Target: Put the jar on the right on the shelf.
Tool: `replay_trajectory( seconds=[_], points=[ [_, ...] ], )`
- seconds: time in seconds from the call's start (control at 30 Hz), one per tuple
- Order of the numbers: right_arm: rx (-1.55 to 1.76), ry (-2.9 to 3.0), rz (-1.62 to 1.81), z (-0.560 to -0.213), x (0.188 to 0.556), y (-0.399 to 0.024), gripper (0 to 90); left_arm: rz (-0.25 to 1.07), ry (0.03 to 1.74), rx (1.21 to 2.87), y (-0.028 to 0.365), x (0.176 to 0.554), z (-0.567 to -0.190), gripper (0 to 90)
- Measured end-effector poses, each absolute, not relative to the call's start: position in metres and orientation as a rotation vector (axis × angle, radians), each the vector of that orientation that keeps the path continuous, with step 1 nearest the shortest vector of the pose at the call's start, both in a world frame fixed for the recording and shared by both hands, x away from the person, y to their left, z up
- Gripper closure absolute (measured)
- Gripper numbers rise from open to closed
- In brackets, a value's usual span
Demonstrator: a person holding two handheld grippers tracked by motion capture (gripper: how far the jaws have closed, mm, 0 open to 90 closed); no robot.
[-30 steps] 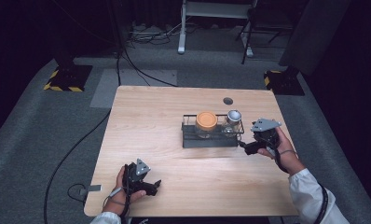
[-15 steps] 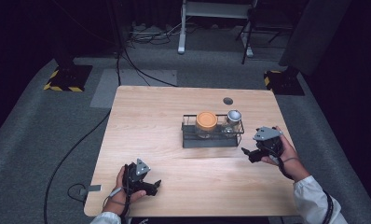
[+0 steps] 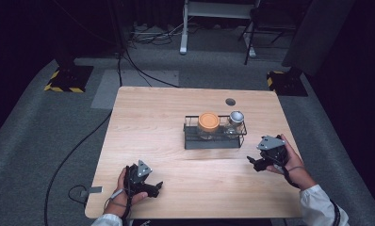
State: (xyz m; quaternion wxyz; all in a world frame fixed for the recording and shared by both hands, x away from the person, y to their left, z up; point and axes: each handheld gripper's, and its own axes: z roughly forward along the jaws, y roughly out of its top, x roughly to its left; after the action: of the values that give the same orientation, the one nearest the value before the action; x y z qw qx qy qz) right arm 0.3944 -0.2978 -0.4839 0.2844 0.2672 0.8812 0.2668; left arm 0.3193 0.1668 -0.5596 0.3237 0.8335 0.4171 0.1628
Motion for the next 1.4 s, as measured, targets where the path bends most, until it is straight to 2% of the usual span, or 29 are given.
replay_trajectory(
  seconds=[0.93,1.4],
  points=[
    [0.837,2.392,0.648,-0.533,0.373,-0.333,4.1,0.427,1.095,2.187,0.167,0.319,-0.560,0.0],
    [0.931,2.382,0.719,-0.547,0.362,-0.352,4.1,0.428,1.094,2.187,0.167,0.319,-0.560,0.0]
  ],
)
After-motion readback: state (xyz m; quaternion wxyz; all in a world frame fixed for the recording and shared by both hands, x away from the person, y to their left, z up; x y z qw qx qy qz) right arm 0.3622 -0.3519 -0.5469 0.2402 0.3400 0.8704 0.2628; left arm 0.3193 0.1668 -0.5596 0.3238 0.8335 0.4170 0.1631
